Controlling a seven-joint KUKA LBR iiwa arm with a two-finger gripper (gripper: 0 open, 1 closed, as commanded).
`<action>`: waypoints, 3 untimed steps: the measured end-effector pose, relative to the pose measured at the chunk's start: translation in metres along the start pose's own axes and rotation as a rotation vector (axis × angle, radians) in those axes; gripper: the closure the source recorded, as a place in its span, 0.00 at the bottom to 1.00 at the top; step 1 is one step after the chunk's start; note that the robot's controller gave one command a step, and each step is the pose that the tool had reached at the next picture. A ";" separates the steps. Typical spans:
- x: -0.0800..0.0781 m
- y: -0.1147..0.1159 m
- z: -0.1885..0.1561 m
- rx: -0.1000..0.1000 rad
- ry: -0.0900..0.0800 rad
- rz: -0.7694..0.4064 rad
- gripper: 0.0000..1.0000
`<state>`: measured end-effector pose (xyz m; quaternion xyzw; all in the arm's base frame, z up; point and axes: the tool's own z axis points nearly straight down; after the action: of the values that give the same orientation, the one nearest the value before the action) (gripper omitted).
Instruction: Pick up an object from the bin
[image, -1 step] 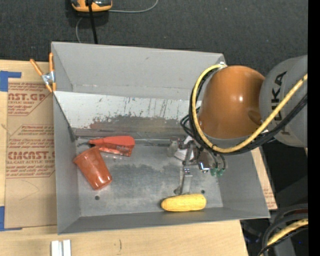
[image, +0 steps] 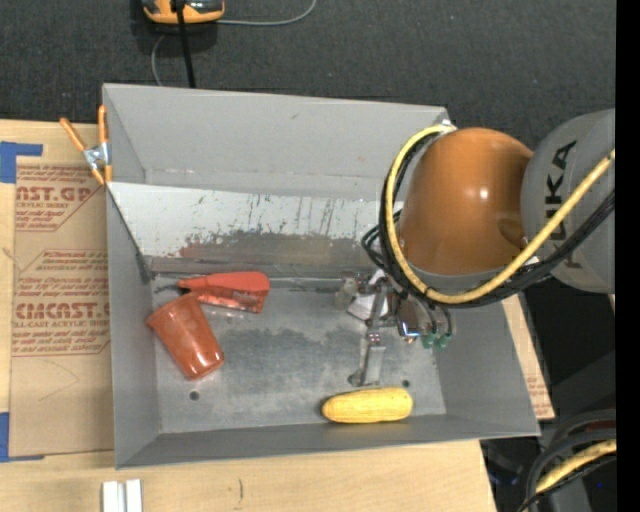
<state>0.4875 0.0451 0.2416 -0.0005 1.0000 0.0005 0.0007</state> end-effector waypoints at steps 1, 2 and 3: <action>0.001 -0.028 -0.041 0.000 0.007 -0.084 0.00; -0.001 -0.058 -0.077 0.005 -0.013 -0.200 0.00; 0.002 -0.055 -0.011 0.000 -0.002 -0.257 0.00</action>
Offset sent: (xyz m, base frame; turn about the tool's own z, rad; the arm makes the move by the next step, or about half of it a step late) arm -0.0082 -0.0676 -0.0696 -0.5217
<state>0.4854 -0.0096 0.2524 -0.1288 0.9917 0.0003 0.0016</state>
